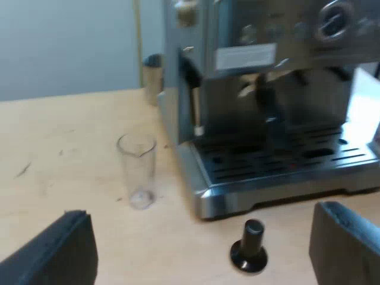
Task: Remove mug from coffee machine
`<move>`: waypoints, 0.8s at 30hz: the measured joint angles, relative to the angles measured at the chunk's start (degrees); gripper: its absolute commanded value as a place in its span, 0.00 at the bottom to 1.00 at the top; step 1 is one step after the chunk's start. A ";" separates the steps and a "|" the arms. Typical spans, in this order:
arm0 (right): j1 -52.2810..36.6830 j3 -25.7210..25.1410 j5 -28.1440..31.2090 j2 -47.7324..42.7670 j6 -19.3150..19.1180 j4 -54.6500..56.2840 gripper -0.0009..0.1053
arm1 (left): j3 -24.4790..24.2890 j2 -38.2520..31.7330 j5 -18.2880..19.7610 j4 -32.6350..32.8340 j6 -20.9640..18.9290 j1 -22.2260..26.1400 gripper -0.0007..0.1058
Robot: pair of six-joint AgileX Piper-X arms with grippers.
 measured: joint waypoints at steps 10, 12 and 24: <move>0.00 4.97 -0.29 0.00 0.00 0.00 0.60 | 9.13 0.00 -0.60 -0.74 0.00 0.06 0.82; 0.00 4.94 -0.29 0.00 0.00 0.00 0.60 | 10.46 0.00 -0.60 -1.63 0.00 0.06 0.82; 0.00 4.94 -0.29 0.00 0.00 0.00 0.60 | 16.19 0.10 -0.67 -8.65 0.00 0.06 0.82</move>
